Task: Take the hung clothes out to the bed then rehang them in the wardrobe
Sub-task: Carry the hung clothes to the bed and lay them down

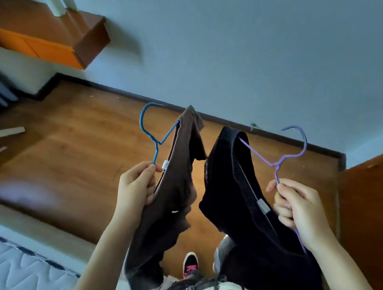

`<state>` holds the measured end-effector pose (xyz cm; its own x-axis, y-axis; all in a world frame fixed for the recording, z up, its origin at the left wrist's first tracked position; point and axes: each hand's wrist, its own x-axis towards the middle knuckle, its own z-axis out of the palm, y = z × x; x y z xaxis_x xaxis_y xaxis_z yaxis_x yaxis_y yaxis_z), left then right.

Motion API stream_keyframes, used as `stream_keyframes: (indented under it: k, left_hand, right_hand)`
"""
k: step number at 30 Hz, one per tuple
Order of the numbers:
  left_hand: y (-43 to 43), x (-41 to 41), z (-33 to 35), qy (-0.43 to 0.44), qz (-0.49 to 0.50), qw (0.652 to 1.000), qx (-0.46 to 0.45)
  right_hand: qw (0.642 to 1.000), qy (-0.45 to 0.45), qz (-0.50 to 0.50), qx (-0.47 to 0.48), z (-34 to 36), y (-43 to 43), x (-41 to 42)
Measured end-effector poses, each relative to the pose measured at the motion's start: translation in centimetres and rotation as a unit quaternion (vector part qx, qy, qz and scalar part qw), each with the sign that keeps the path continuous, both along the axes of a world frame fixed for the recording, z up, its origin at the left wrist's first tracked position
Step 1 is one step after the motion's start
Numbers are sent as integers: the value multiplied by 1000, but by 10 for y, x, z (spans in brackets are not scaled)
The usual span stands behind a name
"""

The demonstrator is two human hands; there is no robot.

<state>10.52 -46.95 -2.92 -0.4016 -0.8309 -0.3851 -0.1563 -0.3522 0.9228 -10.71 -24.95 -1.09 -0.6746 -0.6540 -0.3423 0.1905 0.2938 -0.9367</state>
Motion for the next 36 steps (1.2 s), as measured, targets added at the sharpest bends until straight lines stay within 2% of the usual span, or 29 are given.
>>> stream_keyframes:
  k: [5, 8, 12, 16, 21, 24, 30, 36]
  left_hand:
    - [-40, -47, -17, -27, 116, 993, 5]
    - [-56, -69, -20, -85, 184, 979, -10]
    - [-63, -81, -25, -163, 257, 952, -36]
    - [-74, -77, -38, -172, 350, 921, -4]
    - [-123, -61, -73, -204, 440, 874, 30]
    - [-174, -40, -90, -180, 484, 854, 58]
    - [-303, 33, -91, -184, 527, 828, 57]
    - [-434, 108, -78, -179, 561, 808, 34]
  right_hand:
    - [994, 16, 108, 14, -20, -98, -95]
    - [979, 17, 204, 20, -29, -168, -132]
    - [951, 0, 308, 31, -31, -256, -156]
    - [920, 4, 390, 34, -42, -351, -166]
    - [890, 40, 451, 52, -77, -477, -159]
    - [884, 47, 460, 65, -94, -556, -146]
    - [878, 64, 470, 69, -89, -711, -104]
    - [856, 59, 510, 54, -76, -852, -20]
